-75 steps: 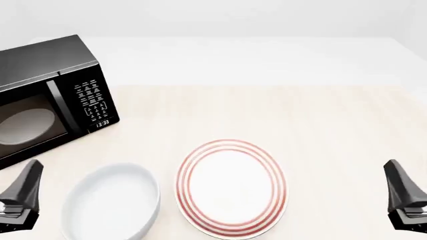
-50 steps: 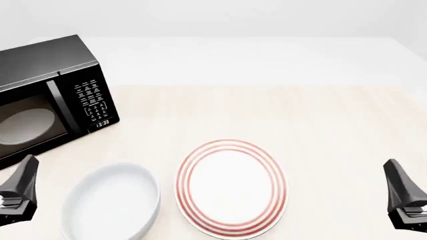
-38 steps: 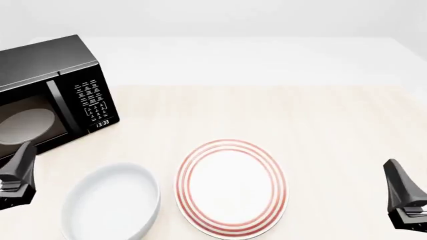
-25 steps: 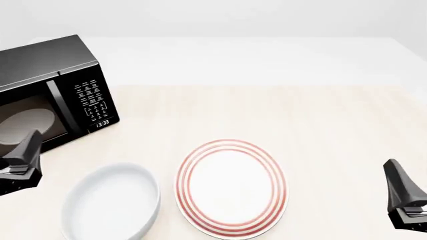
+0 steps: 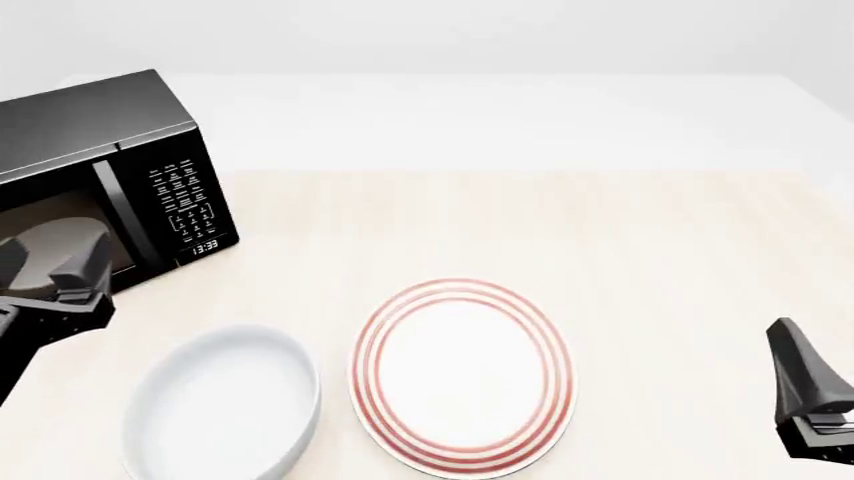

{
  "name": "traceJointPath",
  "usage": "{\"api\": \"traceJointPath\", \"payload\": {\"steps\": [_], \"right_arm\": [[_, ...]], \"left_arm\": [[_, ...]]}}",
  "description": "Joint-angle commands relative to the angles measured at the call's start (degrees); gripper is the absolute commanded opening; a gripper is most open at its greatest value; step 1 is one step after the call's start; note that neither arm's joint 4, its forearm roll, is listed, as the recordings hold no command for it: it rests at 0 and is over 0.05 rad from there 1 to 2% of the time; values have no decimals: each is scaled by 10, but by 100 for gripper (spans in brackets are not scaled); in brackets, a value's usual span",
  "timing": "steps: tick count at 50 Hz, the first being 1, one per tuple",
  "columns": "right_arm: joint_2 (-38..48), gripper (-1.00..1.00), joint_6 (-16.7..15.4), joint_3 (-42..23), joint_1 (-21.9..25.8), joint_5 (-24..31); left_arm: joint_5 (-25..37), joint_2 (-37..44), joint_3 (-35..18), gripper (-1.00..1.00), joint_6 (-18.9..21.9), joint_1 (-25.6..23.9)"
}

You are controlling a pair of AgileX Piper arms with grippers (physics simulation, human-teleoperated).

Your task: Open the microwave.

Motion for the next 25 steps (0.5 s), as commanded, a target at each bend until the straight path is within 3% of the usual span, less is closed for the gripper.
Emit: {"api": "traceJointPath", "payload": {"steps": [1, 25], "right_arm": [[0, 100, 0, 0, 0, 0], [0, 100, 0, 0, 0, 0]], "left_arm": [[-70, 91, -15, 100, -2, 8], [-142, 233, -69, 100, 14, -13]]}}
